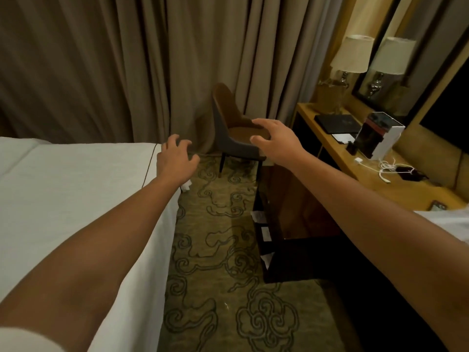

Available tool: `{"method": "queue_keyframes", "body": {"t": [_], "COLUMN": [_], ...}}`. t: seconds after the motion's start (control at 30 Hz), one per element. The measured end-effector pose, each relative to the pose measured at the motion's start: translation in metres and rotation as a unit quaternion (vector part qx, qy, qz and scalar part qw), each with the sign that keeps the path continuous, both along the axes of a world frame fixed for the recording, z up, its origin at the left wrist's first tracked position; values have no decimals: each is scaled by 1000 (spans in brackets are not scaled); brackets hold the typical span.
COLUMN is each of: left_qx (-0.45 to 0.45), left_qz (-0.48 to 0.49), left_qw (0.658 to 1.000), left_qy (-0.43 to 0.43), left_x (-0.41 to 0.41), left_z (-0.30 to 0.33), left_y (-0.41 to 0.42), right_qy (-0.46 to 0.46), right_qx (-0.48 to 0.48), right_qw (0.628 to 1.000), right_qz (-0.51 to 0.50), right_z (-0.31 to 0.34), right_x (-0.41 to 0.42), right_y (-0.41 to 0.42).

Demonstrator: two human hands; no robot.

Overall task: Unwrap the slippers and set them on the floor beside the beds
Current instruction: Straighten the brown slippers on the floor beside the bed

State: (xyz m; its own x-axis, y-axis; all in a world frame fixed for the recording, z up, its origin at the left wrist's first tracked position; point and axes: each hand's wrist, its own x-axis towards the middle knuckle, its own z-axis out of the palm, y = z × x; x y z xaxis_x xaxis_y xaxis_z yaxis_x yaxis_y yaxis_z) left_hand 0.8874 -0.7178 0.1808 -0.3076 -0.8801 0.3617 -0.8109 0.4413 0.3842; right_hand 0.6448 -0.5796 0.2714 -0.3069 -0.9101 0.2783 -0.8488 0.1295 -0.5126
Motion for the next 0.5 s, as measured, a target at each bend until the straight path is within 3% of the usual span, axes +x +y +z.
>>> {"method": "queue_keyframes", "body": {"t": [0.2, 0.5], "left_qx": [-6, -4], "left_qz": [10, 31], "left_qw": [1000, 998], "left_qy": [-16, -58], "left_x": [-85, -225], "left_z": [-13, 19], "left_y": [-101, -255], "right_qy": [17, -14], "right_qx": [-3, 19], "right_qw": [998, 991], "right_qz": [54, 131], "right_z": [-15, -15], "right_x": [-92, -231], "right_y": [-130, -318]}}
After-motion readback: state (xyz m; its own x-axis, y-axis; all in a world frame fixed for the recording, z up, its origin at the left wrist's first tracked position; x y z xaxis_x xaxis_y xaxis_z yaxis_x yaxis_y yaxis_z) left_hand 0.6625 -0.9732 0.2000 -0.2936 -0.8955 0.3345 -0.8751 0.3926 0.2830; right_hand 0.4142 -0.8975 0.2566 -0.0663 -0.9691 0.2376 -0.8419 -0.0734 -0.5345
